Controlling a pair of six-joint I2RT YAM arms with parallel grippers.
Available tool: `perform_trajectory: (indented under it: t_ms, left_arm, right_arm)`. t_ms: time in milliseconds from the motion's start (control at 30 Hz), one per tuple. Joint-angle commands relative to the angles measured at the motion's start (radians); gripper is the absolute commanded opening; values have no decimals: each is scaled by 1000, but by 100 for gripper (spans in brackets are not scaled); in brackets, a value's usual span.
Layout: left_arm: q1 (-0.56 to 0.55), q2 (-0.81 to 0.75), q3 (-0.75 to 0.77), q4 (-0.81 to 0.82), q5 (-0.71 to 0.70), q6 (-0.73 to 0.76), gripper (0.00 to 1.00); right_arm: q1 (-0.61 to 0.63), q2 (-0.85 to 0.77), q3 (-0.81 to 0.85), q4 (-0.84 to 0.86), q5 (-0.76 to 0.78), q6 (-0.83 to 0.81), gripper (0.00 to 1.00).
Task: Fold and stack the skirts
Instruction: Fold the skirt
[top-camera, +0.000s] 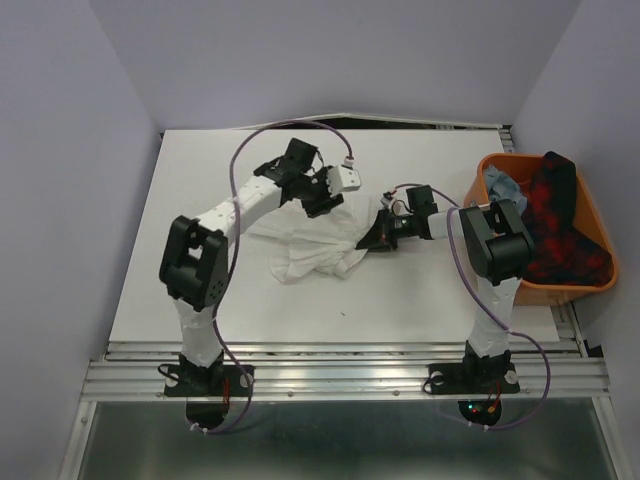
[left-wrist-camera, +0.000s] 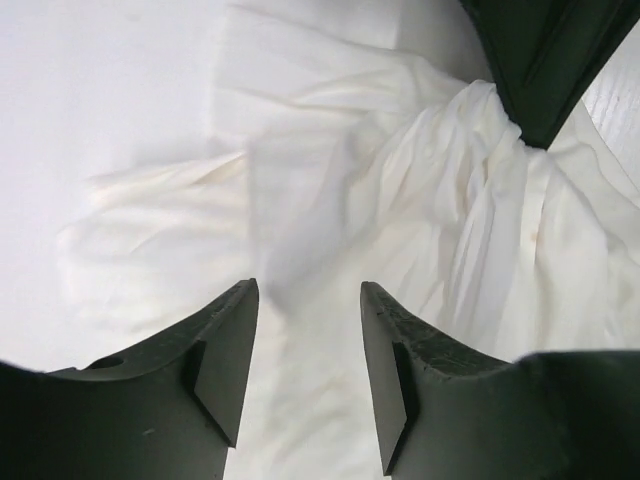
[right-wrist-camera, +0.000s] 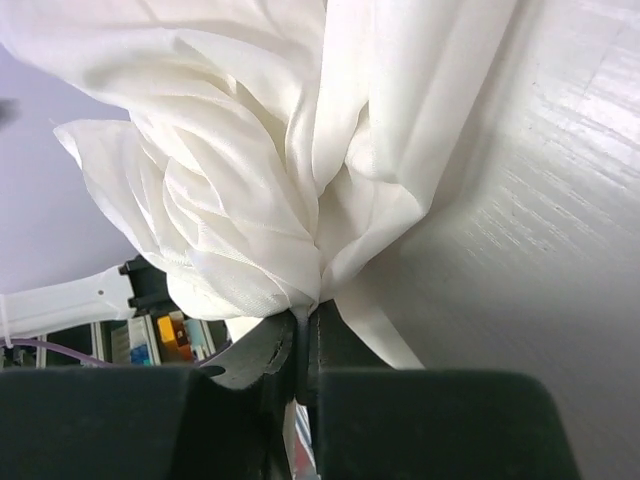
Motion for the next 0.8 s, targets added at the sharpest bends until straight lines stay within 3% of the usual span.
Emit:
perform_trajectory:
  t_ms: [0, 200, 333, 533, 567, 767]
  left_arm:
    - [68, -344, -49, -136, 62, -42, 57]
    - [77, -595, -458, -216, 26, -11, 57]
    - [77, -637, -596, -176, 6, -54, 59]
    - [76, -568, -645, -130, -1, -102, 64]
    - [76, -556, -650, -112, 1, -102, 71]
    - [71, -476, -671, 14, 33, -137, 73]
  right_arm:
    - [-1, -23, -5, 42, 15, -21, 1]
    - [-1, -26, -1, 46, 21, -23, 1]
    - [-1, -36, -5, 46, 29, -24, 1]
    - [-1, -47, 0, 22, 30, -45, 1]
    - [-1, -47, 8, 13, 29, -49, 1]
    - [-1, -43, 18, -41, 27, -82, 1]
